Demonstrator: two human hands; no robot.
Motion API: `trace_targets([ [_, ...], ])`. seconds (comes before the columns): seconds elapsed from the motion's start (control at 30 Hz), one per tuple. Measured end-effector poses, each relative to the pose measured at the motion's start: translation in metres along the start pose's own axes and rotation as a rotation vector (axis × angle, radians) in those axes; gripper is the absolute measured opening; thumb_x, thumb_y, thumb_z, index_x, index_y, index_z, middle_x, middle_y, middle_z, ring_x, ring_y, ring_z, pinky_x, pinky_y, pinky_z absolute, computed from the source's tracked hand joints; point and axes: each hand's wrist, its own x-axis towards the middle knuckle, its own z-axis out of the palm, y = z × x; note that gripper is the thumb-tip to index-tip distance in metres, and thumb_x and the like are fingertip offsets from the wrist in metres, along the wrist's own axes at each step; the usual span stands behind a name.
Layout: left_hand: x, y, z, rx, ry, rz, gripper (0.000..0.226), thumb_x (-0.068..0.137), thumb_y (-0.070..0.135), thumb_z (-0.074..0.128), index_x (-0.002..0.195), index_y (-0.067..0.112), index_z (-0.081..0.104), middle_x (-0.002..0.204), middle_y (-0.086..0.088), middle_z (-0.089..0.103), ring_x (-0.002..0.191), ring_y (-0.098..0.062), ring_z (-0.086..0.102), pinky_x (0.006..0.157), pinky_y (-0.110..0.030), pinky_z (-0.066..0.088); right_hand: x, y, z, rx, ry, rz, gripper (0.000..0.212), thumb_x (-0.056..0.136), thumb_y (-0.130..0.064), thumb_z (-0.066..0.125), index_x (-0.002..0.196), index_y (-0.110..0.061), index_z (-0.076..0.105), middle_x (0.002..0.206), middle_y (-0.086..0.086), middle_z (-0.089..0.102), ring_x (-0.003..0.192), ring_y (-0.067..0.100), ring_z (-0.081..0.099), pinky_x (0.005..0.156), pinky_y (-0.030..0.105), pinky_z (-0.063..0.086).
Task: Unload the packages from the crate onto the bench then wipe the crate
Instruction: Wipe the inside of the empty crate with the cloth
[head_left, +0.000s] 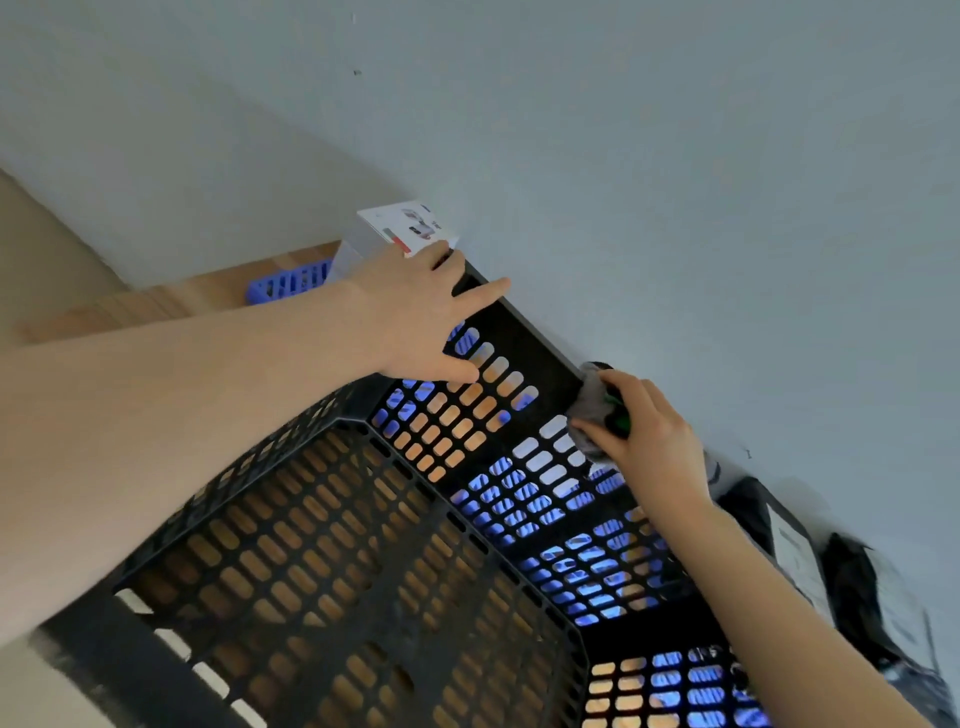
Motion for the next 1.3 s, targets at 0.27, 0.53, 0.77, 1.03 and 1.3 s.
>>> trace_targets([
  [0.27, 0.000, 0.001, 0.003, 0.022, 0.109, -0.013, 0.098, 0.077, 0.078, 0.016, 0.152, 0.025, -0.019, 0.156, -0.013, 0.027, 0.146, -0.031, 0.023, 0.107, -0.047, 0.036, 0.075, -0.062, 0.033, -0.022, 0.086, -0.039, 0.050, 0.080, -0.047, 0.071, 0.118, -0.016, 0.060, 0.095, 0.005, 0.063, 0.072, 0.029, 0.065, 0.056, 0.028, 0.041],
  [0.53, 0.000, -0.003, 0.013, 0.075, 0.149, 0.007, 0.096, 0.079, 0.079, 0.023, 0.153, 0.028, -0.010, 0.156, -0.011, 0.029, 0.143, -0.030, 0.028, 0.106, -0.048, 0.039, 0.073, -0.058, 0.037, 0.021, 0.152, -0.075, 0.049, 0.080, -0.049, 0.069, 0.117, -0.019, 0.060, 0.092, 0.002, 0.063, 0.068, 0.030, 0.065, 0.050, 0.032, 0.046],
  [0.77, -0.004, -0.002, 0.009, 0.201, 0.046, 0.036, 0.085, 0.082, 0.079, 0.016, 0.154, 0.039, -0.007, 0.161, -0.014, 0.011, 0.148, -0.031, 0.014, 0.113, -0.045, 0.031, -0.013, 0.017, 0.002, 0.038, 0.039, -0.012, 0.049, 0.081, -0.049, 0.068, 0.121, -0.024, 0.057, 0.102, -0.003, 0.063, 0.077, 0.028, 0.066, 0.054, 0.038, 0.054],
  [1.03, -0.004, 0.002, 0.007, 0.191, 0.050, 0.045, 0.088, 0.077, 0.081, 0.007, 0.154, 0.040, -0.008, 0.159, -0.012, 0.015, 0.146, -0.030, 0.018, 0.110, -0.043, 0.036, -0.096, 0.077, -0.036, -0.012, -0.017, 0.089, 0.052, 0.080, -0.050, 0.062, 0.124, -0.022, 0.054, 0.100, -0.004, 0.060, 0.077, 0.018, 0.063, 0.057, 0.033, 0.054],
  [1.3, 0.000, -0.001, 0.015, 0.198, 0.128, 0.094, 0.087, 0.073, 0.081, -0.001, 0.147, 0.040, -0.020, 0.154, -0.011, 0.025, 0.142, -0.030, 0.027, 0.102, -0.042, 0.044, -0.025, 0.029, -0.015, 0.007, -0.028, -0.022, 0.050, 0.083, -0.046, 0.065, 0.127, -0.025, 0.056, 0.103, 0.001, 0.058, 0.078, 0.022, 0.063, 0.057, 0.035, 0.055],
])
